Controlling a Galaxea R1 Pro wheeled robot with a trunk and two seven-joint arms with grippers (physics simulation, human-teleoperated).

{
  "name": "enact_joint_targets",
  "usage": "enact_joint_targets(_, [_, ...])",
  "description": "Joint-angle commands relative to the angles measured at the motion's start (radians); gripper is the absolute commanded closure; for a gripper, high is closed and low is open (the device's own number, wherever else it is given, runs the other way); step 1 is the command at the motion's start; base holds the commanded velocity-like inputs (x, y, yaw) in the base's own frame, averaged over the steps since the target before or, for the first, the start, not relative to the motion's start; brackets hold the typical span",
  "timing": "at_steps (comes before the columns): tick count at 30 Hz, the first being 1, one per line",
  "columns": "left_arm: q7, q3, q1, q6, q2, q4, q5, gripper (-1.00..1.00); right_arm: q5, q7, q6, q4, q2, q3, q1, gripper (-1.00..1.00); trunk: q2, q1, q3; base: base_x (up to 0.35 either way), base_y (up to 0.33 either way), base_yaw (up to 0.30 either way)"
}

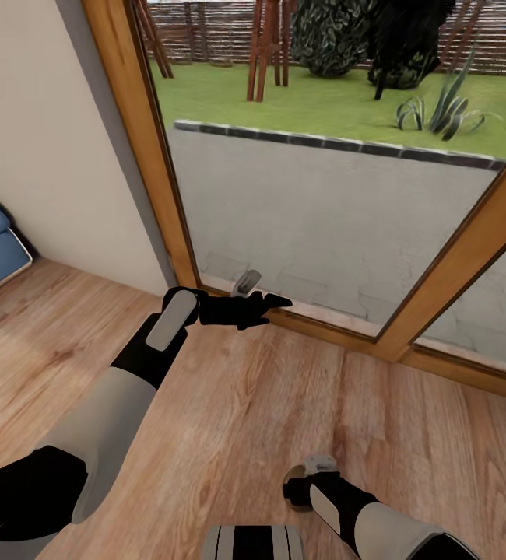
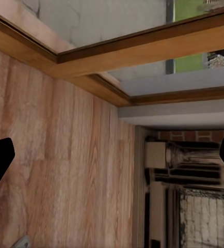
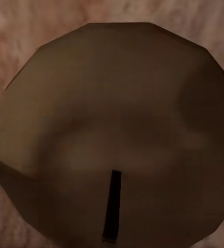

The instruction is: Place each of the two pumpkins and all three candles from the living room inside a cabinet in the living room (use any cabinet), then make sure every cabinet is closed, and position the cauldron so it is next to a table in the living room.

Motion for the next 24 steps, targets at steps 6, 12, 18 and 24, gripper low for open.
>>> enact_joint_targets(6, [0.003, -0.002, 0.000, 0.002, 0.000, 0.002, -0.001, -1.00, -0.010, -0.006, 0.005, -0.002, 0.000, 0.008, 0.000, 1.00, 0.001, -0.003, 0.023, 0.000, 0.000, 0.000])
enact_joint_targets(12, [0.004, -0.022, 0.000, 0.002, -0.001, 0.004, -0.001, -1.00, -0.010, -0.005, 0.005, -0.002, 0.000, 0.008, 0.000, 1.00, 0.003, -0.005, 0.046, 0.000, 0.000, 0.000])
enact_joint_targets(18, [0.006, -0.065, 0.000, -0.002, -0.001, 0.005, -0.001, -1.00, -0.010, -0.003, 0.005, -0.002, 0.000, 0.007, 0.000, 1.00, 0.004, -0.008, 0.069, 0.000, 0.000, 0.000])
enact_joint_targets(24, [0.004, -0.076, 0.000, -0.003, -0.002, 0.006, -0.001, -1.00, -0.010, -0.002, 0.005, -0.002, 0.000, 0.007, 0.000, 1.00, 0.005, -0.011, 0.092, 0.000, 0.000, 0.000])
